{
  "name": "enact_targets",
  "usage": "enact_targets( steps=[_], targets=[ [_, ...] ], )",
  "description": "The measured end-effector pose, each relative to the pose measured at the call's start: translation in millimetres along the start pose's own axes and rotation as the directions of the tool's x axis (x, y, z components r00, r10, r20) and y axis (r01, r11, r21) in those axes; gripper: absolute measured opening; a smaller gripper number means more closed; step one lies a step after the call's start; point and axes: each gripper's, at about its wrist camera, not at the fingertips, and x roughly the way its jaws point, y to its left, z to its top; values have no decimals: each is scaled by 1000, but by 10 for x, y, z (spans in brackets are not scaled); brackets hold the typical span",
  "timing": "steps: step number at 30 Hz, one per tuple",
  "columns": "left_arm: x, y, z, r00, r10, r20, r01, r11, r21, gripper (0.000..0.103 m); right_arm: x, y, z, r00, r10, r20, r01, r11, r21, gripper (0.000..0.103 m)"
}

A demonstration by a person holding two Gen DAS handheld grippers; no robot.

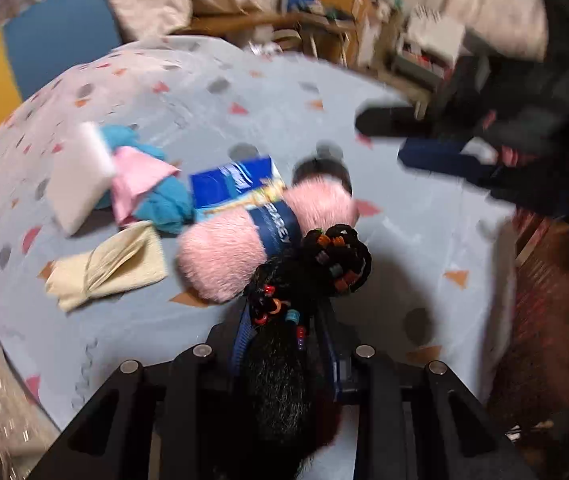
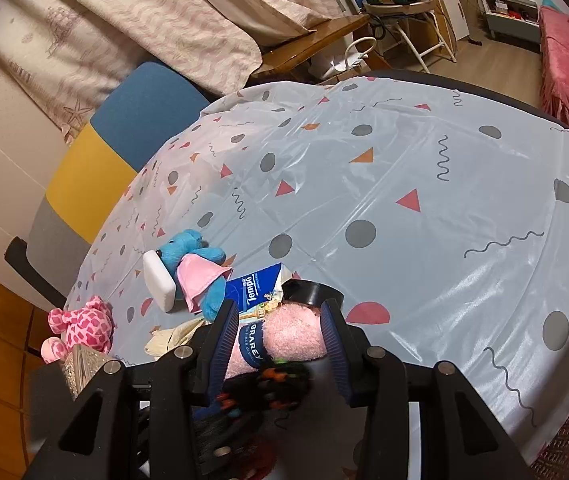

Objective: Organize soft objects
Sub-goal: 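Grasp the black-haired doll with left while right grasps the red sock doll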

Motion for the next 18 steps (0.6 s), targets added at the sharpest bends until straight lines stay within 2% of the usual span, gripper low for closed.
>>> enact_targets(
  steps=[3,5,7,11,13,16,18],
  targets=[
    [-340,160,-104,996,-24,85,33,995,-96,32,1,-2,-3,1000,0,-1,0,1000,-1,43],
    [-567,272,-225,991,-6,133,28,987,-159,32,6,0,-6,1000,2,-6,-2,1000,-3,43],
    [-760,407,-387,988,29,153,11,967,-254,32,37,15,-18,1000,13,-23,-13,1000,-9,43],
    [-954,532,-782,987,98,127,-43,925,-378,32,170,139,-86,991,68,-111,-75,995,-59,43],
    [-943,555,-945,986,136,96,-84,904,-419,32,260,252,-152,979,98,-179,-118,987,-106,43],
    [-940,564,-1251,984,165,61,-113,857,-502,32,357,413,-271,958,121,-259,-171,969,-177,43],
    [-921,544,-1428,982,186,41,-137,837,-530,33,448,535,-371,937,120,-329,-202,952,-229,43]
  ],
)
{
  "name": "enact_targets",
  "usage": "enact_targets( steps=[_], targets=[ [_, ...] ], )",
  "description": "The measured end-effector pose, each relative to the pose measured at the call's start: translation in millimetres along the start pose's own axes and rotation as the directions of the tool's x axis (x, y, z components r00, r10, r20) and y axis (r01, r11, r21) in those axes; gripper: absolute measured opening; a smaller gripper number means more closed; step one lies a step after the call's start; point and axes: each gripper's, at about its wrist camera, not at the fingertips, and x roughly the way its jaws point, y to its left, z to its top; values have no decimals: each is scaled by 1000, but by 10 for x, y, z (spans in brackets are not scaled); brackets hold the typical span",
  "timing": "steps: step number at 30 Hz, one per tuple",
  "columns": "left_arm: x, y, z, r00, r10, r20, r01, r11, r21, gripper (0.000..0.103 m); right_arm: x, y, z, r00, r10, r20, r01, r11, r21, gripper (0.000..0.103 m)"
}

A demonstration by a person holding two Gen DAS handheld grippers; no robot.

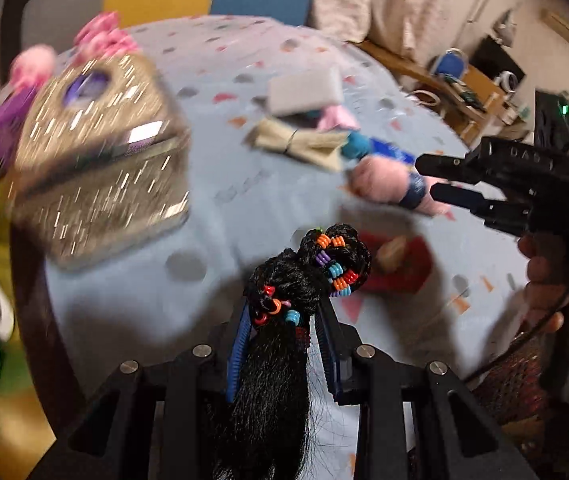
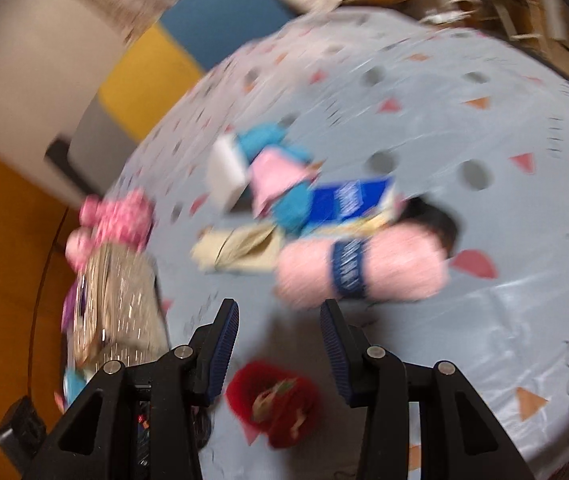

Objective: Organize soft objects
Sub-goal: 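Grasp the black-haired doll with left while right grasps the red sock doll, then lift the black-haired doll with left while right lifts the red sock doll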

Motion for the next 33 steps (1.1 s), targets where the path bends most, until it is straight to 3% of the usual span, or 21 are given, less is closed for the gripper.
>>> enact_targets(
  steps=[4,7,8,10,11,19,23,25,29,33],
  targets=[
    [127,20,-195,998,40,-53,-40,999,-10,35,224,222,-127,994,-48,-100,34,991,-131,43],
    [191,-7,-273,998,54,-43,-54,998,16,35,339,335,-207,985,-59,-161,26,980,-197,43],
    [212,-10,-285,997,57,-47,-56,998,20,35,362,351,-234,982,-72,-172,33,974,-224,46],
    [268,23,-316,997,57,-58,-56,998,25,35,415,418,-314,975,-99,-198,42,960,-277,66],
    [260,18,-326,997,62,-42,-60,997,39,35,435,444,-349,972,-110,-210,43,953,-301,70],
    [271,-6,-309,998,65,-22,-64,996,65,35,578,514,-534,938,-239,-253,117,901,-418,70],
    [257,17,-321,999,52,-7,-52,997,56,35,654,467,-528,916,-307,-260,177,888,-425,57],
    [263,13,-323,999,54,-2,-53,997,56,35,662,479,-548,909,-334,-251,197,872,-449,56],
    [290,-10,-349,998,64,6,-64,996,69,28,698,536,-614,886,-414,-211,257,816,-518,44],
    [278,-16,-357,996,85,17,-86,993,77,26,707,540,-624,884,-422,-201,266,807,-527,41]
  ],
)
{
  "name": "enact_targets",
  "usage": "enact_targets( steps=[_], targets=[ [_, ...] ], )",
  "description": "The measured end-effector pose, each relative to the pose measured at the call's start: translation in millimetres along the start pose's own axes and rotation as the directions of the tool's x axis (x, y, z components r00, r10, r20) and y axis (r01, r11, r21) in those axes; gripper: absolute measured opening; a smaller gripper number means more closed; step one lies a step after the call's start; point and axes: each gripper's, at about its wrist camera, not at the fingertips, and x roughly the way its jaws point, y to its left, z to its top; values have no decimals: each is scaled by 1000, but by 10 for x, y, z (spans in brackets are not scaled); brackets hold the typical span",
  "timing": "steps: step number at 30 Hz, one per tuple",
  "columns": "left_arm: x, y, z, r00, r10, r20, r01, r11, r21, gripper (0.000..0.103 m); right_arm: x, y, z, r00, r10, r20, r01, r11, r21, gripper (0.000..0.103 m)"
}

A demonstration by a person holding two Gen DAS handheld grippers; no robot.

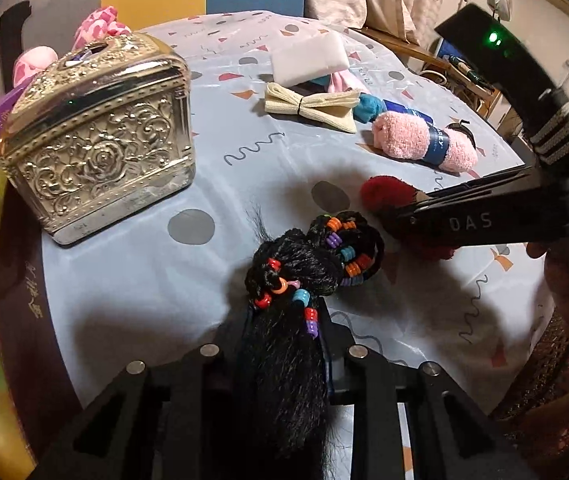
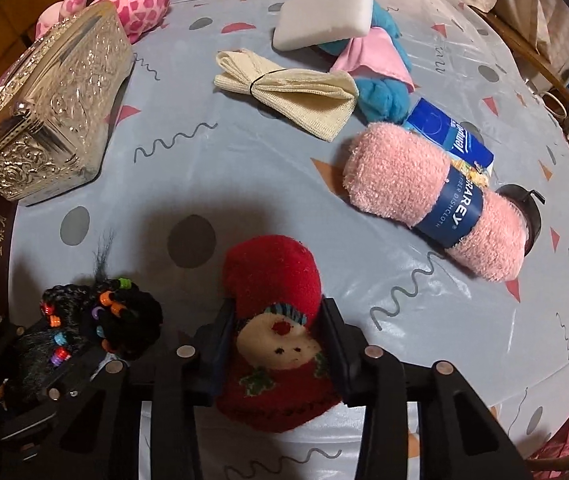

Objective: Organize soft objects
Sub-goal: 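Lift the black-haired doll with left while right lifts the red sock doll, then carry the black-haired doll onto the gold tray with left and open it while right carries the sock doll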

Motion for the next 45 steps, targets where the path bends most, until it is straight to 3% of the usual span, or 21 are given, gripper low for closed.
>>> enact_targets(
  steps=[12,20,30,33,39,45],
  targets=[
    [-643,56,14,992,3,129,-3,1000,3,27,27,-85,106,1000,15,11,-16,1000,16,42],
    [-1109,387,36,965,96,243,-78,994,-82,27,-62,-1,44,1000,7,20,-7,1000,8,42],
    [-1304,929,-90,951,174,255,-116,967,-229,27,-39,131,-27,997,-37,69,41,998,-50,42],
    [-1290,1050,-124,951,187,246,-121,958,-258,27,-53,278,-85,990,-88,107,102,985,-136,41],
    [-1265,1375,-222,959,180,221,-96,933,-347,27,-80,374,-135,986,-113,124,133,977,-165,40],
    [-1347,1940,-356,967,137,212,-10,859,-511,27,-78,345,-155,986,-108,123,128,979,-160,40]
  ],
)
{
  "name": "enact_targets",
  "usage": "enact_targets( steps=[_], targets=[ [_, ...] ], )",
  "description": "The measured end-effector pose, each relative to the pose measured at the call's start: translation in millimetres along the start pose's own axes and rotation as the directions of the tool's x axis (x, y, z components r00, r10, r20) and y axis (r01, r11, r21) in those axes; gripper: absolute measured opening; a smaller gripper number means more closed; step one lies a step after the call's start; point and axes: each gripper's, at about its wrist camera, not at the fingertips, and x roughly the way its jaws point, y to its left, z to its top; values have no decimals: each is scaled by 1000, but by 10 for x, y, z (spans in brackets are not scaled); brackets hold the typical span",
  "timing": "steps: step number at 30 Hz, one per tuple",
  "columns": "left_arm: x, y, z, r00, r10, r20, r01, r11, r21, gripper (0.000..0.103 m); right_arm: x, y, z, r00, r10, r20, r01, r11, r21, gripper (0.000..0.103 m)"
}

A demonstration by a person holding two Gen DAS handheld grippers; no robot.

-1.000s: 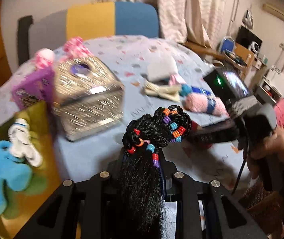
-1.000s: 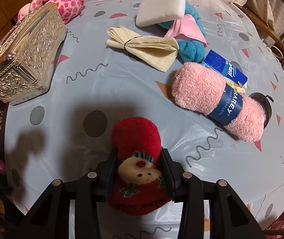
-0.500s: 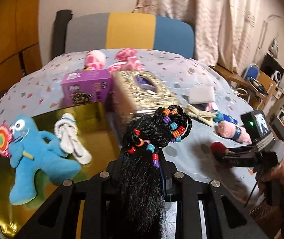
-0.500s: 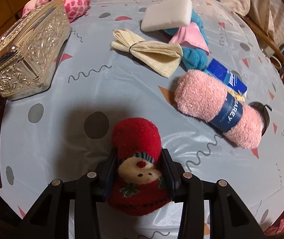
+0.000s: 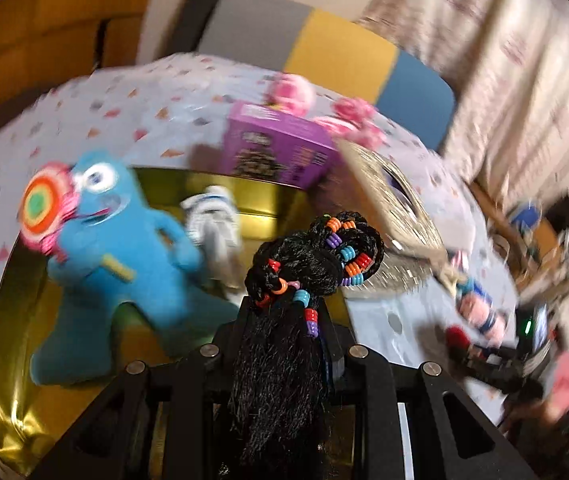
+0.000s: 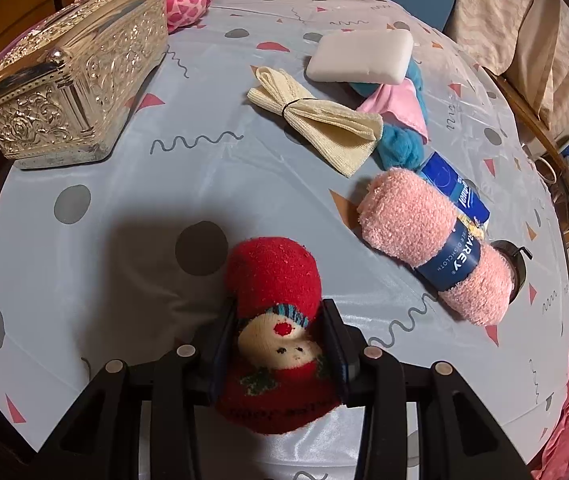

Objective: Organize soft objects
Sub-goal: 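Carry the black-haired doll onto the gold tray with left and open it while right carries the sock doll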

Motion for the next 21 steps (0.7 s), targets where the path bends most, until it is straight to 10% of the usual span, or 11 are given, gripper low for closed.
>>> enact_targets(
  steps=[12,21],
  targets=[
    [155,511,317,981,-194,-24,173,919,-353,27,-18,42,18,1000,-18,10,19,999,-29,40],
    [715,317,510,984,-154,-90,112,926,-359,49,-30,41,19,1000,-21,12,21,999,-34,40]
  ],
)
